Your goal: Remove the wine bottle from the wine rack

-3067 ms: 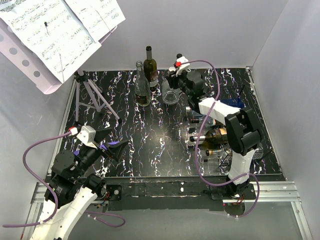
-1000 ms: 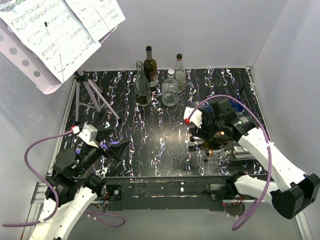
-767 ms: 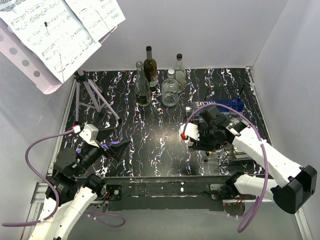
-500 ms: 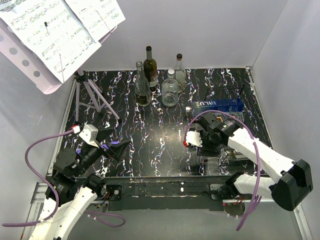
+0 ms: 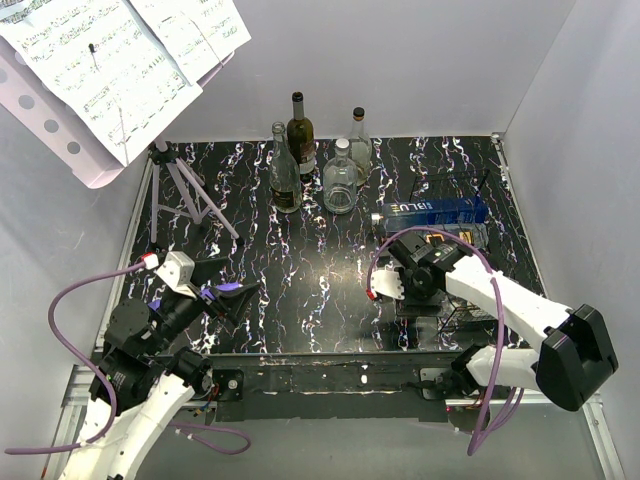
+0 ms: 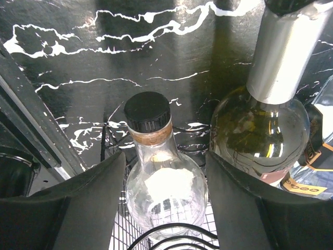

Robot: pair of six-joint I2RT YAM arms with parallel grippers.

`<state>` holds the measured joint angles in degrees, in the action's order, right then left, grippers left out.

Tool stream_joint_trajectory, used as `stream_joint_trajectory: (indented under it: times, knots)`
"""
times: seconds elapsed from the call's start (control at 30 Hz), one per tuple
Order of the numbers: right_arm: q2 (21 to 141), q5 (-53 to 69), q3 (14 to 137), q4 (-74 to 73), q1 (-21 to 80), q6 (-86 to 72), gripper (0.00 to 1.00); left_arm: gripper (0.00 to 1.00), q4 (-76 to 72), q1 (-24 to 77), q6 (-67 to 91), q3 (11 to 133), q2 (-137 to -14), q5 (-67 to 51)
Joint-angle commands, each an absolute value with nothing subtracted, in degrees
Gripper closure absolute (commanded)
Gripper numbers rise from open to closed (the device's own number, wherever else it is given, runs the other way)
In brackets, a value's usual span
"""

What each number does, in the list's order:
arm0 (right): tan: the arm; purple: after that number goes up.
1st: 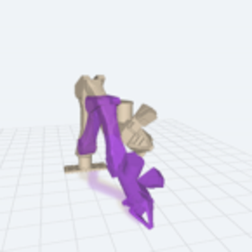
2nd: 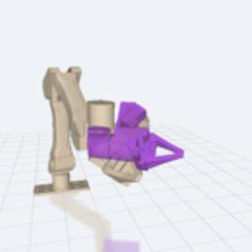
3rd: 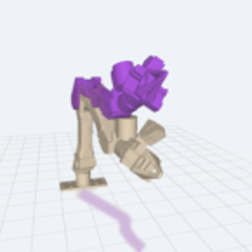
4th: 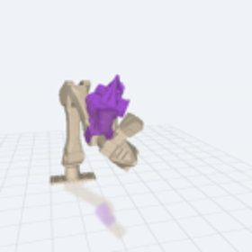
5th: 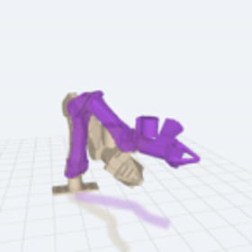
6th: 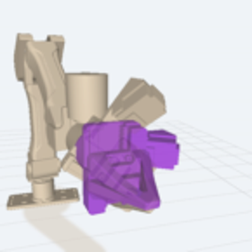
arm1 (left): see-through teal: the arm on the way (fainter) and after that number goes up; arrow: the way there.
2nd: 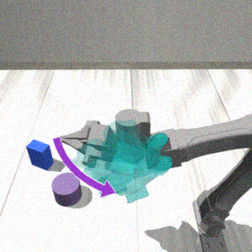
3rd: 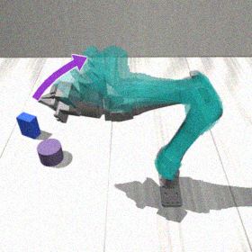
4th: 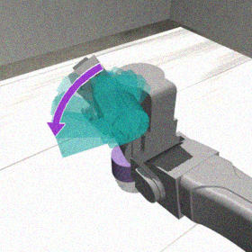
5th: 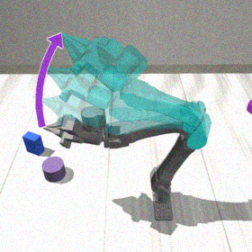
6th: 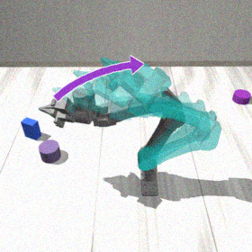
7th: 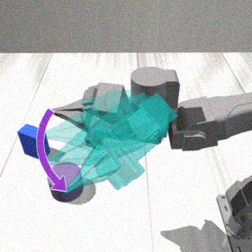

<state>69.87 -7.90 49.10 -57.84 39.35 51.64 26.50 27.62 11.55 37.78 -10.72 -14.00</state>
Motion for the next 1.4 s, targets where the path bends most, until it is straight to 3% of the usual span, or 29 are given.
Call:
stream_joint_trajectory:
  times: [0.0, 0.63, 0.87, 1.03, 1.2, 1.37]
  knots:
    - [69.35, -9.49, 47.90, -55.38, 39.46, 54.23, 0.31, 0.02, 25.84, 27.77, 11.25, 38.50, -10.46, -14.06]
    - [74.71, -14.77, 45.00, -51.77, 40.25, 53.96, 0.35, 0.02, 25.93, 27.77, 11.07, 38.50, -9.76, -14.06]
    - [74.18, -15.03, 45.00, -51.06, 40.34, 54.75, 0.58, 0.02, 25.93, 27.77, 11.07, 38.41, -9.49, -13.97]
    - [72.78, -11.96, 45.79, -51.50, 42.27, 54.23, 0.60, 0.02, 26.02, 27.77, 11.08, 38.50, -9.49, -13.89]
    - [72.33, -8.00, 47.37, -53.61, 44.64, 52.30, 0.72, 0.02, 26.02, 27.77, 11.25, 38.50, -9.49, -13.89]
    - [73.56, -7.74, 48.43, -52.74, 46.32, 51.07, 0.72, 0.02, 26.10, 27.77, 11.16, 38.41, -9.67, -14.06]
